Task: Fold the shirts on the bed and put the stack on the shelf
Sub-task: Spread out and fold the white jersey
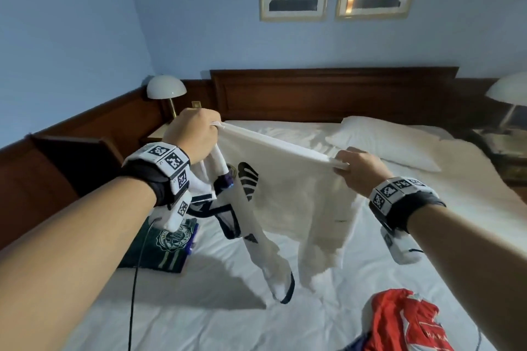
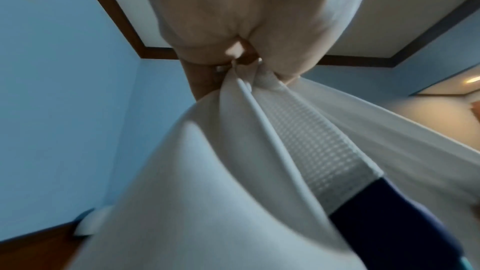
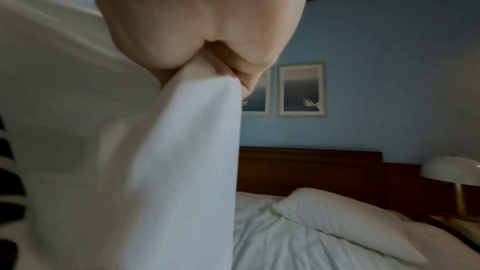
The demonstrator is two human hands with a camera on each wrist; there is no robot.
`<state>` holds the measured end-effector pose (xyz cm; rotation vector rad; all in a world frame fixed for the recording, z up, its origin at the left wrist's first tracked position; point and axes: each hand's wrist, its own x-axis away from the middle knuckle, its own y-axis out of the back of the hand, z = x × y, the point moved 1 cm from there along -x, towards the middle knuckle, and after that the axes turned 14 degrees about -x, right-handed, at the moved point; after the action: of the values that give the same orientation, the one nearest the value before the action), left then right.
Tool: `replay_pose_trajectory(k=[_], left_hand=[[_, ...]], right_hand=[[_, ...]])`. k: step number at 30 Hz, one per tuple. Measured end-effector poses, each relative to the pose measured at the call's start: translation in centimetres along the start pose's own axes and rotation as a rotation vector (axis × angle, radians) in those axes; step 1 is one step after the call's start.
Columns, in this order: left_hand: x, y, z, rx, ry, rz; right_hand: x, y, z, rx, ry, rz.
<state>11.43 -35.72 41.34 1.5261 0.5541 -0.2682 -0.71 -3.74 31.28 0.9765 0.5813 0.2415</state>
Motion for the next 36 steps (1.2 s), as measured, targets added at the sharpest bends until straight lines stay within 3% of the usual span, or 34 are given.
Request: replay_pose_trajectory(k=[4, 7, 11, 14, 18, 21, 24, 27, 31, 36], left_hand=[[0.9, -0.6, 2.7, 0.075, 0.144, 0.004], [1.5, -1.8, 4.0, 0.131, 0.191, 0.042], [1.8, -3.3, 6.1, 0.356, 0.245, 0.229], [1.9, -3.4, 7.3, 0.486, 0.296, 0.295], [1.5, -3.2, 8.4, 0.264, 0.077, 0.48], [0.5, -3.7, 10.5, 0.053, -0.109, 0.467], [-1.4, -4.7, 14.3, 0.045, -0.107, 0.406], [-3.0, -5.2, 17.3, 0.052, -0.096, 0.405], [-4.4, -5.5, 18.5, 0.094, -0.077, 0.414], [-5.4, -5.3, 18.7, 0.353, 0.02, 0.44]], right_hand=[[0.8, -1.1, -1.6, 0.028, -0.096, 0.022], [0.8, -1.3, -0.6, 0.061, -0.078, 0.039], [0.5, -1.0, 0.9, 0.142, -0.116, 0.091], [0.2, -1.2, 1.9, 0.253, -0.165, 0.098], [-0.2, -1.4, 3.6, 0.366, -0.269, 0.1], [-0.3, -1.8, 5.0, 0.453, -0.256, 0.125], [-0.4, -2.9, 6.3, 0.612, -0.157, 0.226], [-0.4, -4.1, 6.8, 0.54, -0.225, 0.285], [0.1, -5.3, 6.3, 0.338, -0.277, 0.129], [0.5, -4.7, 6.1, 0.196, -0.344, -0.109]])
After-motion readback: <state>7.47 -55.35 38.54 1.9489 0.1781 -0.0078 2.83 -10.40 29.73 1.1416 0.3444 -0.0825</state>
